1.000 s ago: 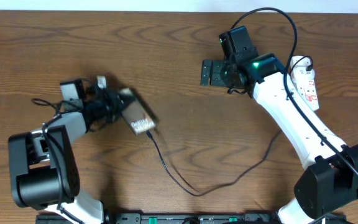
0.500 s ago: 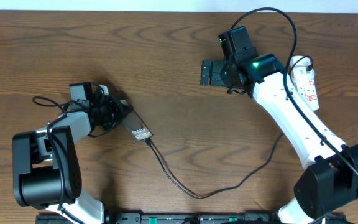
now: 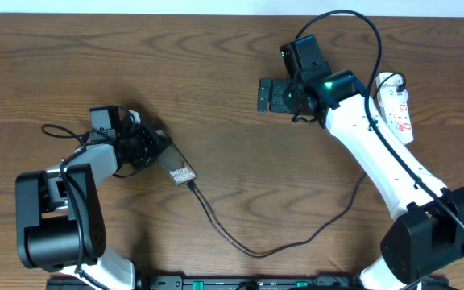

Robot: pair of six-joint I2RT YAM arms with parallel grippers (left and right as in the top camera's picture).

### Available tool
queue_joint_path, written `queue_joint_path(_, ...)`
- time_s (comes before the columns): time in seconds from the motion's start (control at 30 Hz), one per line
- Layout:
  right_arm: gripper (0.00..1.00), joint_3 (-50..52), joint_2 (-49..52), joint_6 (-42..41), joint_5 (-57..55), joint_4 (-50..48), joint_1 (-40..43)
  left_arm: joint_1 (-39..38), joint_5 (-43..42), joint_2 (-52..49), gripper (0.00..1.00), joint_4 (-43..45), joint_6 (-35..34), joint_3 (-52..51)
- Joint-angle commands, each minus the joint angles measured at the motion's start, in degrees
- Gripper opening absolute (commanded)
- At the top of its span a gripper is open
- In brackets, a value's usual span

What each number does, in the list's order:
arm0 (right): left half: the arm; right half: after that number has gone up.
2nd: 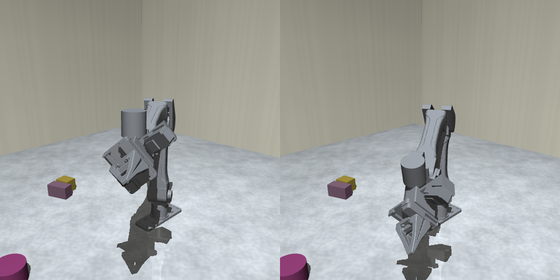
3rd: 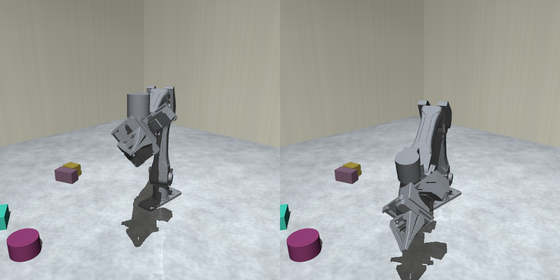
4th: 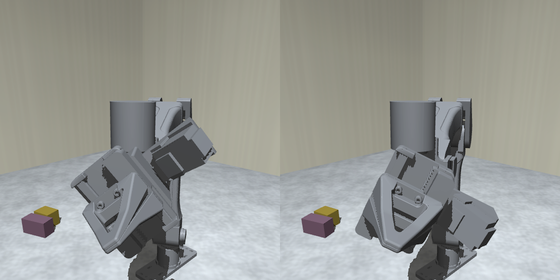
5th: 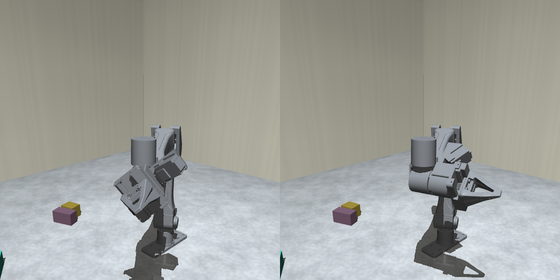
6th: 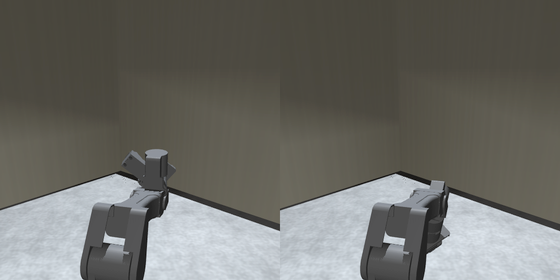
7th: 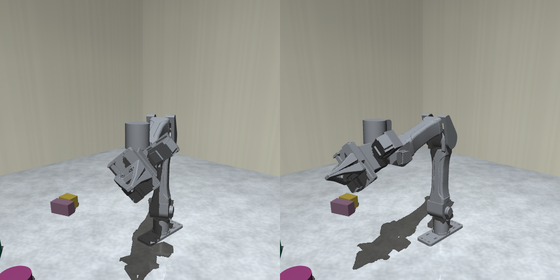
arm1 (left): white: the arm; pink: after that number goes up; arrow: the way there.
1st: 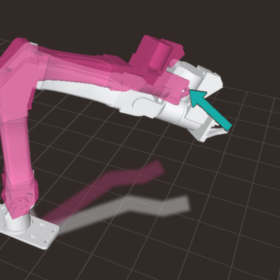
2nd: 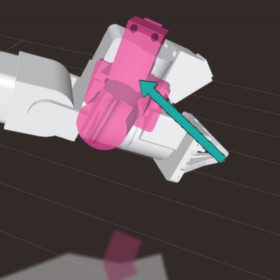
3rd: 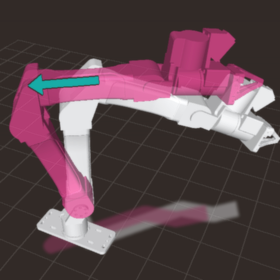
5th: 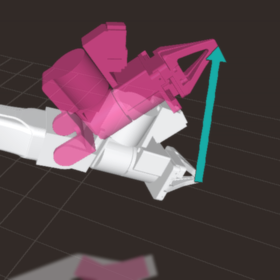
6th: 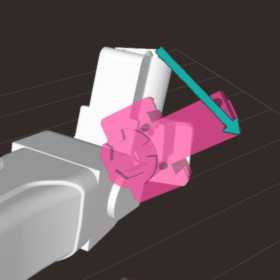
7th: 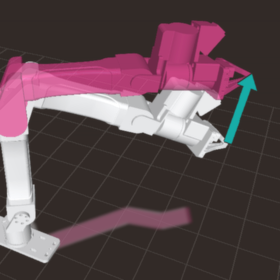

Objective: Plug charger to phone and switch on socket
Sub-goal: 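Lower the phone with the left gripper onto the table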

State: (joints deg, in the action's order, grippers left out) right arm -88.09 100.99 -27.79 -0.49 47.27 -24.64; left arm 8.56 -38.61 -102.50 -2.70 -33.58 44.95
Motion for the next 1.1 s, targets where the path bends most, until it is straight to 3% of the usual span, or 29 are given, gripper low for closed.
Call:
queue_joint_path(0.0, 0.99, -0.2, -0.26, 0.44, -0.81, -0.09, -0.22, 0.02, 3.3, -0.24, 0.24, -1.36, 0.79, -0.07)
queue_joint_path(0.4, 0.99, -0.2, -0.26, 0.44, -0.81, -0.09, -0.22, 0.02, 3.32, -0.24, 0.34, -3.56, 0.79, -0.07)
queue_joint_path(0.63, 0.99, -0.2, -0.26, 0.44, -0.81, 0.0, -0.22, 0.02, 3.32, -0.24, 0.45, -5.62, 0.81, -0.07)
queue_joint_path(1.07, 0.99, -0.2, -0.26, 0.44, -0.83, 0.11, -0.22, 0.04, 9.62, -0.24, 0.47, -12.07, 0.81, -0.07)
